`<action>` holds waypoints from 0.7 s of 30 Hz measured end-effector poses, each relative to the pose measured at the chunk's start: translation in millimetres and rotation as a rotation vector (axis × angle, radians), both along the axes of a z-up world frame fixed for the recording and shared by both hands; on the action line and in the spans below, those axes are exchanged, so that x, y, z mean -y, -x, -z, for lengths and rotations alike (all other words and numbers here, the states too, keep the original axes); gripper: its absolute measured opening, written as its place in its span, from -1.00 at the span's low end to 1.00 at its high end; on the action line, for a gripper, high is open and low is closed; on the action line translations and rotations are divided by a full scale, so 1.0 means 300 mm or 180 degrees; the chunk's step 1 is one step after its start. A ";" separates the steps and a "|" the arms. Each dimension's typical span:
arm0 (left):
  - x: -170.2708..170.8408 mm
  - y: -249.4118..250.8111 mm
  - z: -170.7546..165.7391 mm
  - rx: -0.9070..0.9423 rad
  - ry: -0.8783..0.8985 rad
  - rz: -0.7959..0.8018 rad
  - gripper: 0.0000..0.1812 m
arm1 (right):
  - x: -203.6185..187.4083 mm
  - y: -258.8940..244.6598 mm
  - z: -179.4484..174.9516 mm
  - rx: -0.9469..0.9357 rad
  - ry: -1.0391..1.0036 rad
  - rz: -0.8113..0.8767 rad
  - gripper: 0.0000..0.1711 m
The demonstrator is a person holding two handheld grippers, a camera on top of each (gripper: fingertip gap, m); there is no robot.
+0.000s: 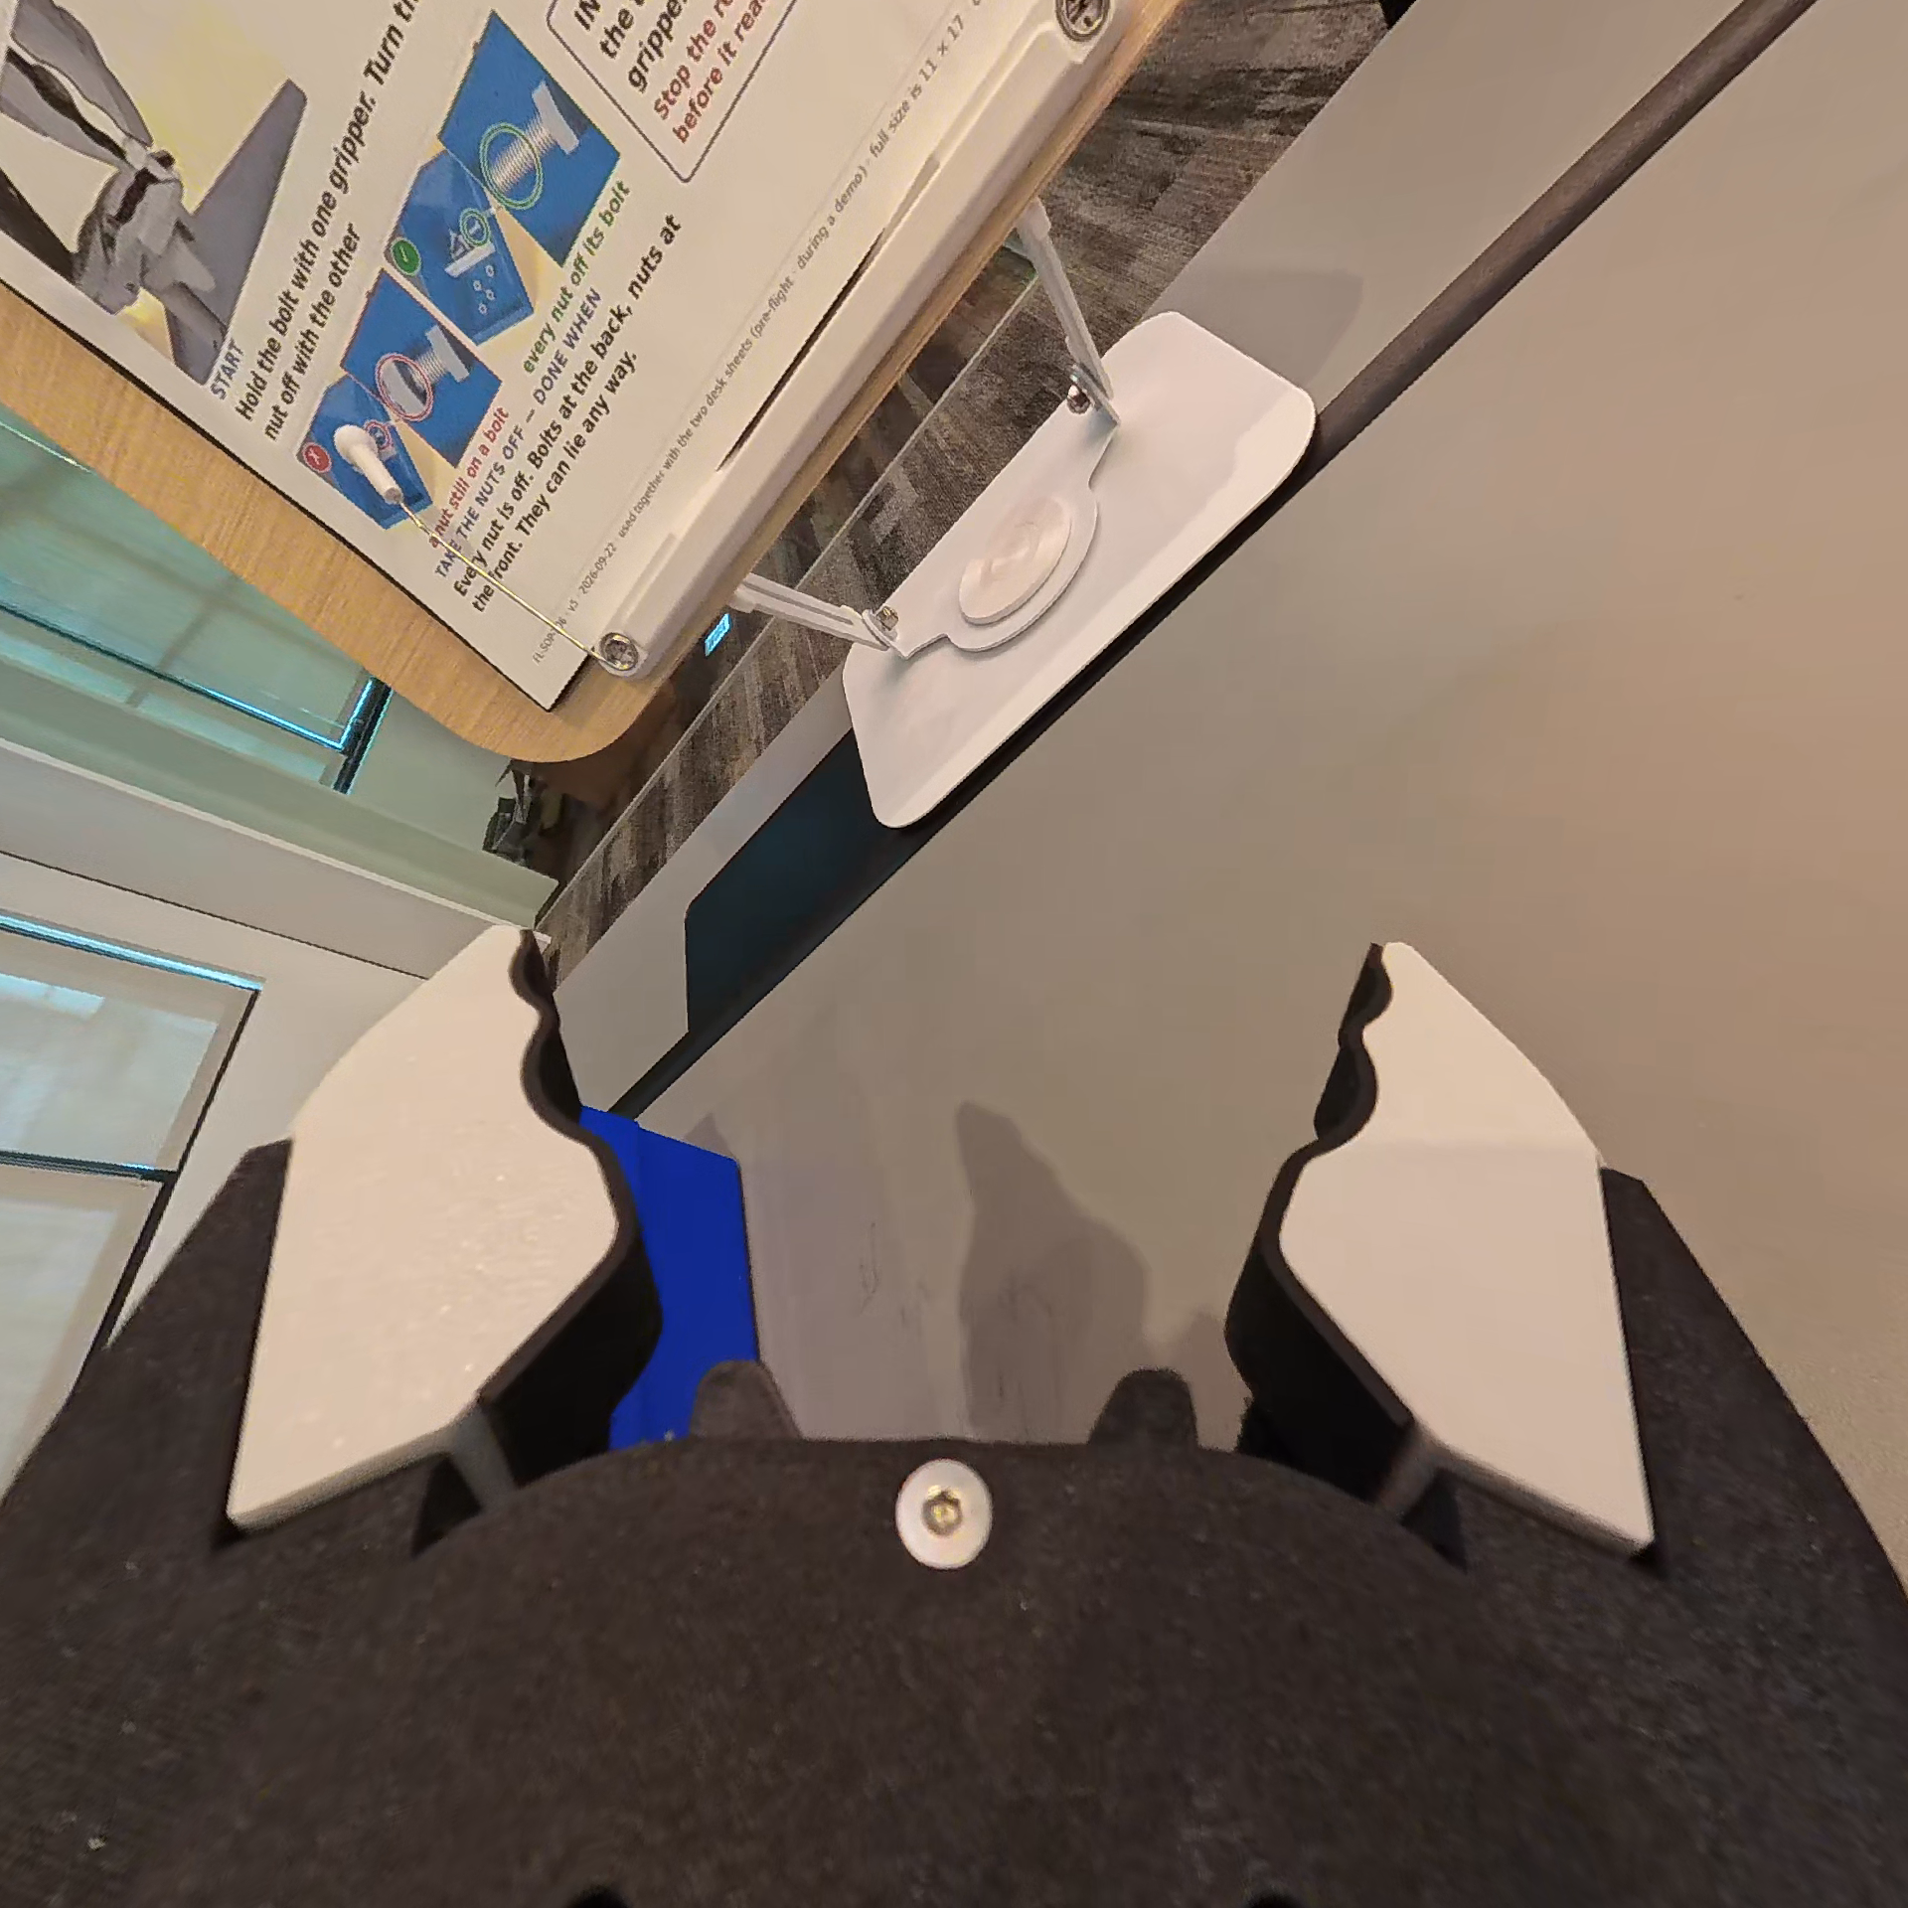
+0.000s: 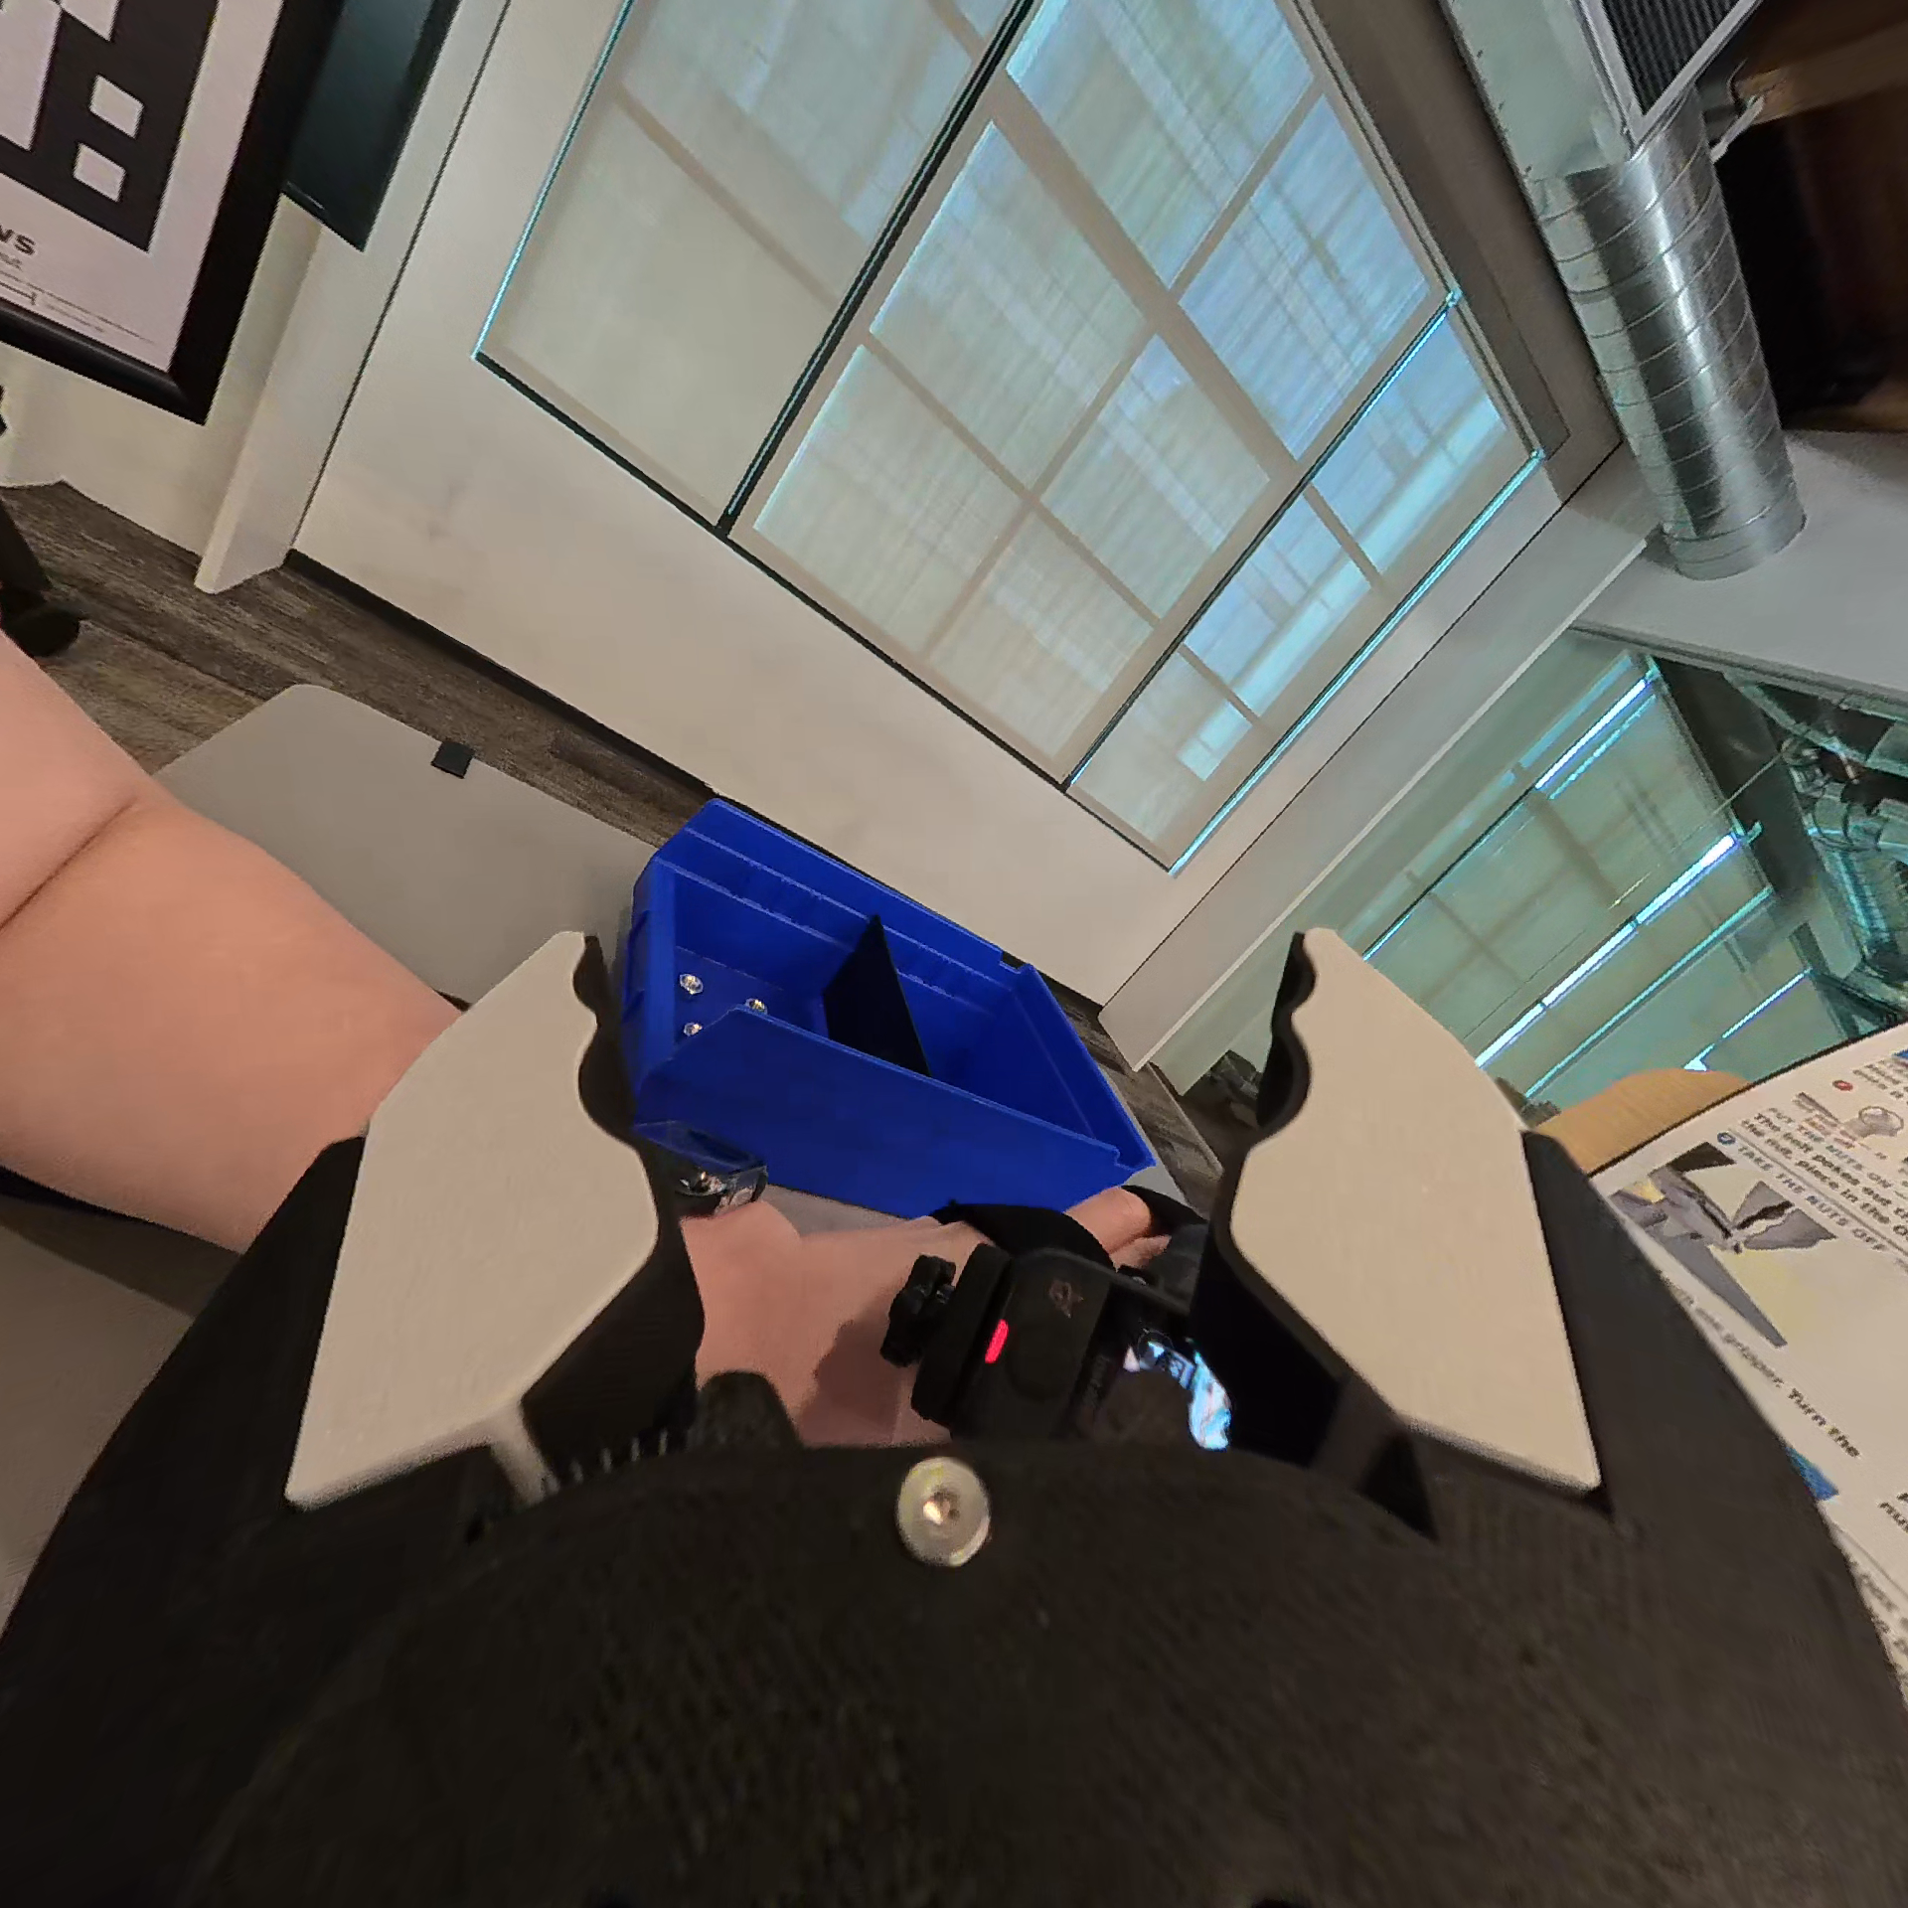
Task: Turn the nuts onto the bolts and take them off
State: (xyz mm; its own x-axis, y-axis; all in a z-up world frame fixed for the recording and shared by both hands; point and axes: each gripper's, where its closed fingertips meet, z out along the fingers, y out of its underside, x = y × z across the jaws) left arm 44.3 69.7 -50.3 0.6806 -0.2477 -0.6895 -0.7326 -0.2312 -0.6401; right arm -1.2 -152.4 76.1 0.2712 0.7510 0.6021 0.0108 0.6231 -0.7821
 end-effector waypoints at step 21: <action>-0.002 0.030 -0.061 0.0462 0.0044 0.0033 0.53 | -0.047 -0.142 -0.147 -0.0236 -0.0008 0.0267 0.38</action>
State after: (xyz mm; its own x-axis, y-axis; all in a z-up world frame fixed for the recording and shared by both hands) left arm 35.3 70.4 -32.0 0.7702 -0.2641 -0.5806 -0.6351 -0.2337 -0.7362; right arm 41.4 -138.3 120.3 0.3770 0.7223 0.5798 0.0051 0.6244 -0.7811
